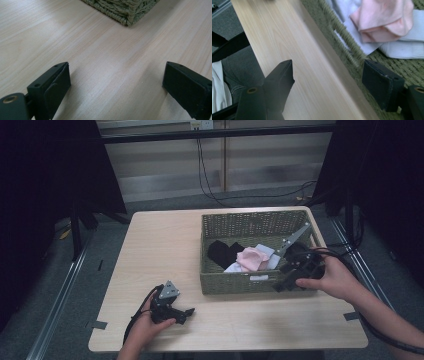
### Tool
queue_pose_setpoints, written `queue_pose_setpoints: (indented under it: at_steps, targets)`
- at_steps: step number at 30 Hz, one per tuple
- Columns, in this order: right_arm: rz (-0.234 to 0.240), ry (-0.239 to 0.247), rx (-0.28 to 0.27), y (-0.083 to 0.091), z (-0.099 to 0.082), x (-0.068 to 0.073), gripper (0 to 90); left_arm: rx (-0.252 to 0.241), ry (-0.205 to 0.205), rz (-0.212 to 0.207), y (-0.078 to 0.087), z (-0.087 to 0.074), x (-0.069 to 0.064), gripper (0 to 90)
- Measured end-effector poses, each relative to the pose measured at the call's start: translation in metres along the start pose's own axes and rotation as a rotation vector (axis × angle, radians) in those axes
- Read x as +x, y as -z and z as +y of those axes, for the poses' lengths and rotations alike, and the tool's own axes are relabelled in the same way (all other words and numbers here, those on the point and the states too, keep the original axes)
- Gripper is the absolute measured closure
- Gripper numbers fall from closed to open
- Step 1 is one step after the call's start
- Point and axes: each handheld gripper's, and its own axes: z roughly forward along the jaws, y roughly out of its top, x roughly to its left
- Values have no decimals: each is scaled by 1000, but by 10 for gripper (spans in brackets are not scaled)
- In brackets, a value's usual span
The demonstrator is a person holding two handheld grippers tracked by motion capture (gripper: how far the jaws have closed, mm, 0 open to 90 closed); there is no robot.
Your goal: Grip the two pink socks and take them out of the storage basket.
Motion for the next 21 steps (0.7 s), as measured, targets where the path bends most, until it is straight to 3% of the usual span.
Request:
queue_pose_setpoints:
  at_steps: [9, 21]
  targets:
    - [-30, -35, 6, 3, 22, -22, 266, -7, 7, 5, 0, 0, 0, 72]
    - [-71, -95, 14, -13, 42, -59, 303, -9, 8, 4, 0, 0, 0, 72]
